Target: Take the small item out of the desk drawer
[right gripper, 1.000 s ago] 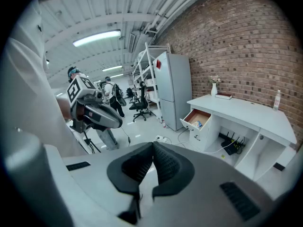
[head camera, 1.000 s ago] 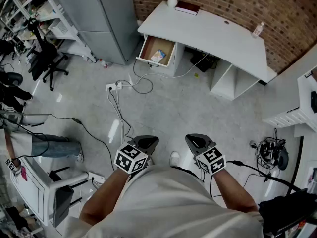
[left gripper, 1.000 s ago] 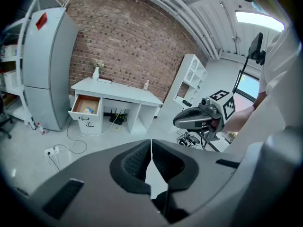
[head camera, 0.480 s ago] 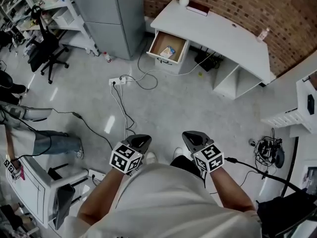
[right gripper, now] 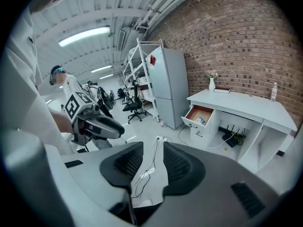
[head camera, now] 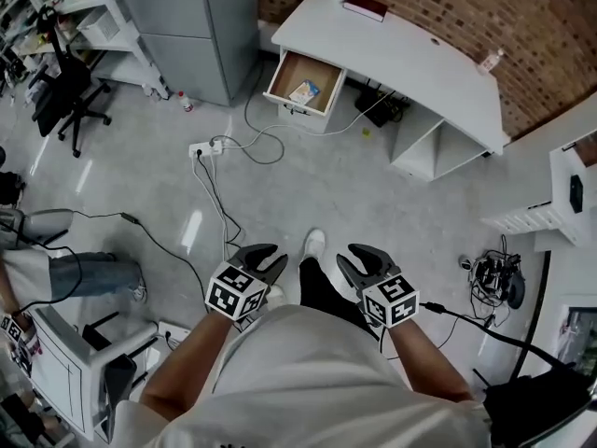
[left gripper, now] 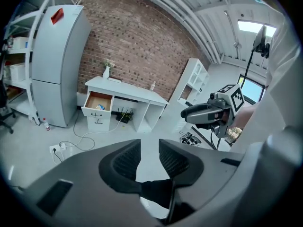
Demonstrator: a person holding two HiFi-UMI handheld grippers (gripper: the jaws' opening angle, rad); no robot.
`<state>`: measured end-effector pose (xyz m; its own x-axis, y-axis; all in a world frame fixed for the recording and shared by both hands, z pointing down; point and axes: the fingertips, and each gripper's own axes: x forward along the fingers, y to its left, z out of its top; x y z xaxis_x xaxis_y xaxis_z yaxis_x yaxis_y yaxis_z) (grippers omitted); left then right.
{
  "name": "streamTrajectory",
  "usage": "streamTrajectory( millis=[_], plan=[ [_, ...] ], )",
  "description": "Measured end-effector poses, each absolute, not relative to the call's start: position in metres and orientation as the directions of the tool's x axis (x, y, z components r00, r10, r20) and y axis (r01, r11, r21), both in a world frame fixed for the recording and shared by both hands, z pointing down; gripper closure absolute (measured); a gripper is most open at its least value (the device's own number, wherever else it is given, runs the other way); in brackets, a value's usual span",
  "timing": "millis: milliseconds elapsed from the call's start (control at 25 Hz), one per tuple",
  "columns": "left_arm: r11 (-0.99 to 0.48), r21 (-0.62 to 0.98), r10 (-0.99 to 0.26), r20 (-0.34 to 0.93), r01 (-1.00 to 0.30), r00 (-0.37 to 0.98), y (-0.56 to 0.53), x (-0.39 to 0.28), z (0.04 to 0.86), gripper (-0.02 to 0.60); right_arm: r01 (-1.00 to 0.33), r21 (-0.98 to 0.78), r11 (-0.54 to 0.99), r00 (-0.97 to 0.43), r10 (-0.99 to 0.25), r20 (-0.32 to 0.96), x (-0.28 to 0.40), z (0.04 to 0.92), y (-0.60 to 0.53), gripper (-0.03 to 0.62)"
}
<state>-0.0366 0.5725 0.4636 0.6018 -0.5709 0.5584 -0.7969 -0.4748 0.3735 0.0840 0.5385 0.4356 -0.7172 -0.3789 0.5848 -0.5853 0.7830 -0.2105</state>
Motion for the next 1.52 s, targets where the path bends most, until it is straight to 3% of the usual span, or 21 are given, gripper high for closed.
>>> streamTrajectory(
  millis=[600, 1160, 1320, 1520],
  plan=[
    [-0.447, 0.275, -0.576, 0.639, -0.851, 0.509, 0.32, -0.017, 0.468, 0.44, -0.533, -0.229, 0.814, -0.76, -0.342, 0.552, 0.104, 0.453, 0.297, 0.522],
    [-0.499, 0.278, -0.485, 0.695, -0.821, 0.531, 0.157, 0.02, 0.497, 0.421, -0.6, -0.313, 0.736, -0.736, -0.355, 0.576, 0.138, 0.47, 0.174, 0.56],
    [-0.517, 0.278, -0.438, 0.727, -0.81, 0.529, 0.11, 0.008, 0.522, 0.368, -0.654, -0.322, 0.685, -0.702, -0.389, 0.597, 0.137, 0.472, 0.137, 0.56],
    [-0.54, 0.252, -0.384, 0.775, -0.803, 0.502, 0.035, -0.024, 0.556, 0.345, -0.712, -0.303, 0.633, -0.643, -0.414, 0.645, 0.123, 0.481, 0.082, 0.56]
  ],
)
